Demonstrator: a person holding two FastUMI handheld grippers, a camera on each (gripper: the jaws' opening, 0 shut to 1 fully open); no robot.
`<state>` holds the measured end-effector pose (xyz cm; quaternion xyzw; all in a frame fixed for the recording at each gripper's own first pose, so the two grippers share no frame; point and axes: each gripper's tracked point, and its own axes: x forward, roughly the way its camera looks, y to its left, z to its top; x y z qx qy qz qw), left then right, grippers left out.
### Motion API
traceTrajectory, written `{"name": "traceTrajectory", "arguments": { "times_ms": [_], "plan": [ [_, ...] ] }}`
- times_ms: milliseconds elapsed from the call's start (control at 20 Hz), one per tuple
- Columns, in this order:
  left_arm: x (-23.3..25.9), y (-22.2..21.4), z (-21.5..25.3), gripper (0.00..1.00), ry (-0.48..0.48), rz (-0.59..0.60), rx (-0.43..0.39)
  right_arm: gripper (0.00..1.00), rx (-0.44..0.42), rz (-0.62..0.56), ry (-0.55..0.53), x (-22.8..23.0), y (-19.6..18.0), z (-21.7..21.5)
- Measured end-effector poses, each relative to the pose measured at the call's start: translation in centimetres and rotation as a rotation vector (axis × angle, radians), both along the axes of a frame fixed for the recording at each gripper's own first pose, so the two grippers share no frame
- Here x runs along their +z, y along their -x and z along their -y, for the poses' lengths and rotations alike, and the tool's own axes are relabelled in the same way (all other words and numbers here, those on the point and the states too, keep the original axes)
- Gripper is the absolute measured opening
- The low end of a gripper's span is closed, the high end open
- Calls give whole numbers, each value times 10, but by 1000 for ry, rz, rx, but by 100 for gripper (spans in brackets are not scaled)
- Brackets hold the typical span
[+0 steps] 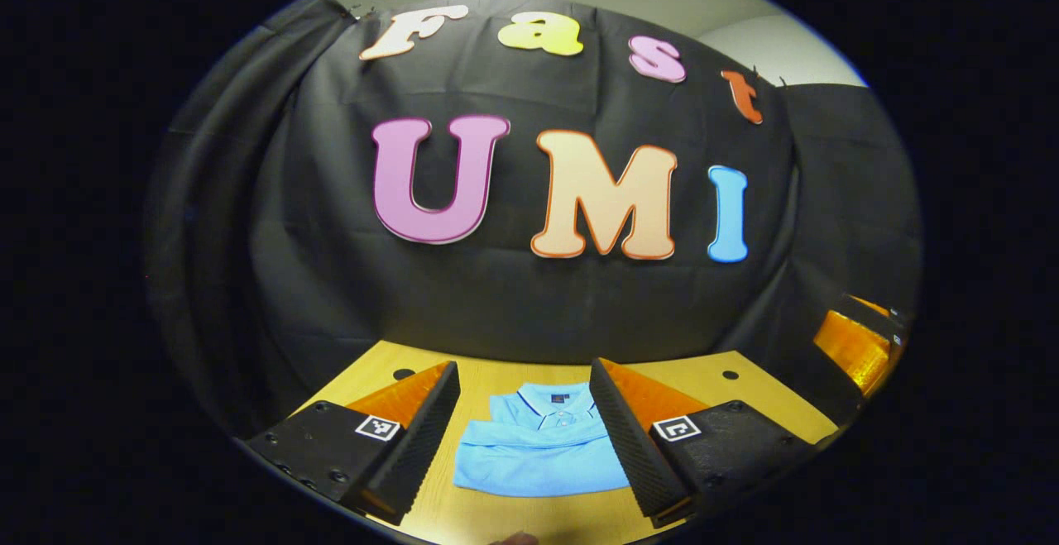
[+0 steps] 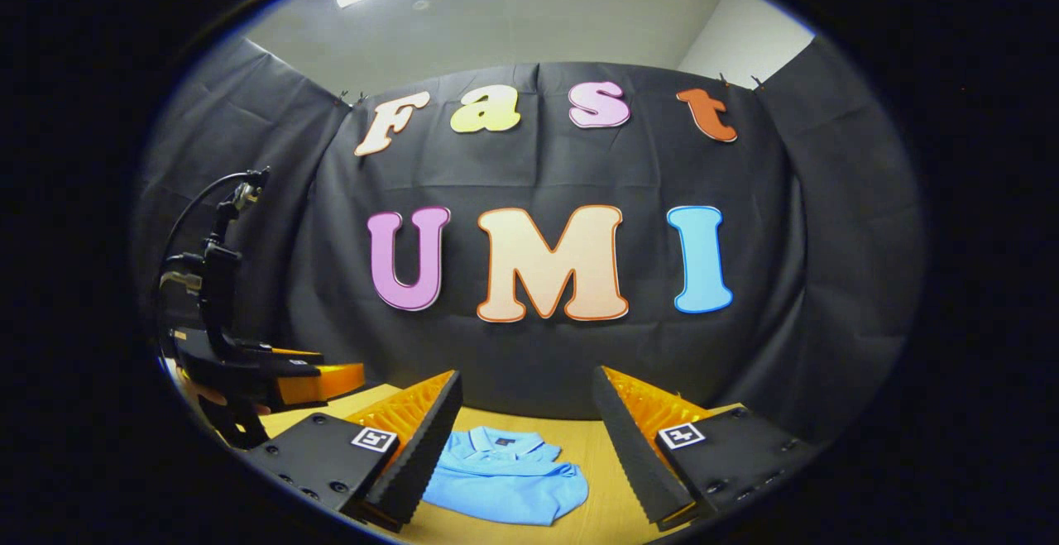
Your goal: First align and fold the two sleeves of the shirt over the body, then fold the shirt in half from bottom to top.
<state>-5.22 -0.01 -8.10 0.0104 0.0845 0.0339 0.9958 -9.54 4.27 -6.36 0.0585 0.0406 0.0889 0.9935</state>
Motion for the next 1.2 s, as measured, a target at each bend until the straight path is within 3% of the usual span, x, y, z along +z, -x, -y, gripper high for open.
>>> {"name": "traceTrajectory", "arguments": {
  "times_ms": [200,600,1200],
  "plan": [
    [31,44,16,94,11,46,-84,99,-90,-1,6,23,38,11],
    [86,104,26,94,-25,137,-165,99,-114,59,7,68,97,-3],
    [122,132,46,94,-4,210,-229,99,-116,77,3,85,120,-8]
  ]
}}
